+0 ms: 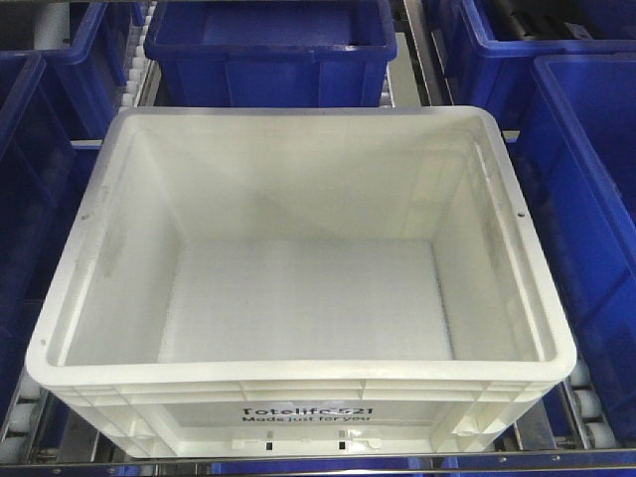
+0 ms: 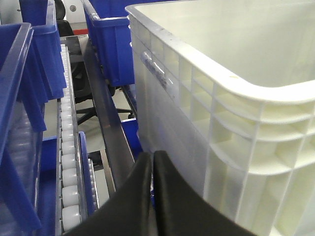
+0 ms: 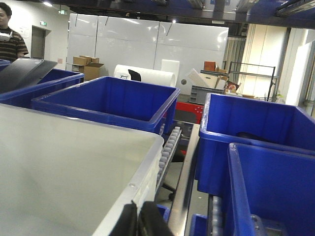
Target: Move bin from left to right shelf
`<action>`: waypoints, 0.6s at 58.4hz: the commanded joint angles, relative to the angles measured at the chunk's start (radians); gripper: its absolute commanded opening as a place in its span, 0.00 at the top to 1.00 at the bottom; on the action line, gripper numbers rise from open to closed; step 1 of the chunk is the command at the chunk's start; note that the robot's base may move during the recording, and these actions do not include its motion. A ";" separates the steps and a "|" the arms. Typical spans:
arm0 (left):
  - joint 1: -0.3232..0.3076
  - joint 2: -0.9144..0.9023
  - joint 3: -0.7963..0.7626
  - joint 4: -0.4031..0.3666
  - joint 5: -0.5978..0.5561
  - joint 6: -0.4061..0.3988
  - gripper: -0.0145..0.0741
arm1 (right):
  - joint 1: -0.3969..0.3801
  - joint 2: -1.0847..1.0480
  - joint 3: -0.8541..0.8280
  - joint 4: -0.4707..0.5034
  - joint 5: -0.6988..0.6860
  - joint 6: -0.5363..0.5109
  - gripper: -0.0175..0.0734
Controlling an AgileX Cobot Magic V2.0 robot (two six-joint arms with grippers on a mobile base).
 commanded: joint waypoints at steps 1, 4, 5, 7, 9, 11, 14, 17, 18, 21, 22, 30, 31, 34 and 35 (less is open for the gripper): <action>-0.005 -0.015 0.019 -0.004 -0.080 -0.003 0.84 | 0.000 0.008 -0.025 -0.071 -0.063 0.001 0.82; -0.005 -0.015 0.019 -0.004 -0.080 -0.003 0.84 | 0.000 0.008 -0.022 -0.126 -0.058 0.046 0.82; -0.005 -0.015 0.019 -0.004 -0.080 -0.003 0.84 | 0.000 0.008 -0.017 -0.145 -0.061 0.065 0.82; -0.005 -0.015 0.019 -0.004 -0.080 -0.003 0.84 | 0.000 0.008 -0.008 -0.169 -0.064 0.099 0.82; -0.005 -0.015 0.019 -0.004 -0.080 -0.003 0.84 | 0.000 0.007 0.008 -0.193 -0.070 0.134 0.82; -0.005 -0.015 0.019 -0.004 -0.080 -0.003 0.84 | 0.000 -0.002 0.025 -0.212 -0.072 0.174 0.82; -0.005 -0.015 0.019 -0.004 -0.080 -0.003 0.84 | 0.000 -0.033 0.058 -0.235 -0.072 0.206 0.82; -0.005 -0.015 0.019 -0.004 -0.080 -0.003 0.84 | 0.000 -0.070 0.100 -0.250 -0.079 0.216 0.82; -0.005 -0.015 0.019 -0.004 -0.080 -0.003 0.84 | 0.000 -0.088 0.118 -0.255 -0.083 0.216 0.82; -0.005 -0.015 0.019 -0.004 -0.080 -0.003 0.84 | 0.000 -0.144 0.175 -0.265 -0.101 0.216 0.82; -0.005 -0.015 0.019 -0.004 -0.080 -0.003 0.84 | 0.000 -0.163 0.194 -0.265 -0.104 0.216 0.82; -0.005 -0.015 0.019 -0.004 -0.080 -0.003 0.84 | 0.000 -0.206 0.308 -0.255 -0.152 0.274 0.82; -0.005 -0.015 0.019 -0.004 -0.080 -0.003 0.84 | 0.000 -0.208 0.321 -0.255 -0.160 0.293 0.82; -0.005 -0.015 0.019 -0.004 -0.080 -0.003 0.84 | 0.000 -0.209 0.333 -0.256 -0.150 0.336 0.82; -0.005 -0.015 0.019 -0.004 -0.080 -0.003 0.84 | 0.000 -0.209 0.331 -0.261 -0.138 0.346 0.82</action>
